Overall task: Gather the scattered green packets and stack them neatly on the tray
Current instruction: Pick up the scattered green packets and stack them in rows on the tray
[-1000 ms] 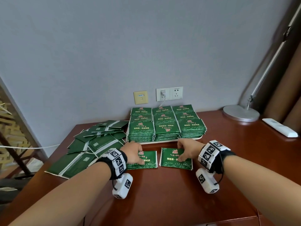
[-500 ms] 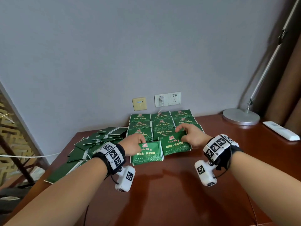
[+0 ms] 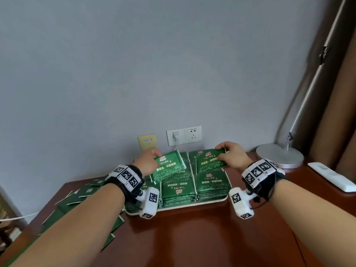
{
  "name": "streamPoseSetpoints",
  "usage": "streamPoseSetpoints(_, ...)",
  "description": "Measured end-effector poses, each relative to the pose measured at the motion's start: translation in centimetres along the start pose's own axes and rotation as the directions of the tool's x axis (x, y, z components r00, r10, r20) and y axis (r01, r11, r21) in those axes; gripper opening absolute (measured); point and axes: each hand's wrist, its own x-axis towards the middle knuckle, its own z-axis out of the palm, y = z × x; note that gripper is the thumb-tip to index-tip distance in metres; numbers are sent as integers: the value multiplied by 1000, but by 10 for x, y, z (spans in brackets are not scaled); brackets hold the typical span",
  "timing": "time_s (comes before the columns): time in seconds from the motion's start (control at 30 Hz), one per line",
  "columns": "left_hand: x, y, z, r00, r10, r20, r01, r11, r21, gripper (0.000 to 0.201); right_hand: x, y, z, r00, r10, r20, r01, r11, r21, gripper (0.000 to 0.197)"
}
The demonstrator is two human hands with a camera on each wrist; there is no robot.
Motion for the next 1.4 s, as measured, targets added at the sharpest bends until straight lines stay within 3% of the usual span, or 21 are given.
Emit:
streamPoseSetpoints(0.3, 82, -7, 20, 997, -82, 13, 83, 996, -46, 44, 82, 24, 0, 995, 102, 21, -102, 995, -7, 35)
streamPoseSetpoints(0.5, 114, -11, 29, 996, -79, 46, 80, 997, -18, 43, 116, 32, 11, 981, 164, 107, -159, 986, -54, 31)
streamPoseSetpoints(0.73, 121, -5, 38, 995, -38, 93, 32, 997, 66, 38, 127, 39, 12, 967, 187, 173, -130, 946, -296, 39)
streamPoseSetpoints(0.87, 119, 0, 42, 979, 29, 203, -70, 979, 194, 38, 123, 37, 10, 965, 197, 171, -136, 939, -317, 42)
streamPoseSetpoints(1.07, 114, 3, 58, 936, -39, 350, -126, 891, 437, 38, 118, 31, 12, 958, 204, 202, -114, 917, -383, 45)
streamPoseSetpoints(1.4, 99, 9, 53, 934, -8, 357, -153, 895, 419, 48, 110, 25, 20, 953, 232, 197, -139, 907, -398, 57)
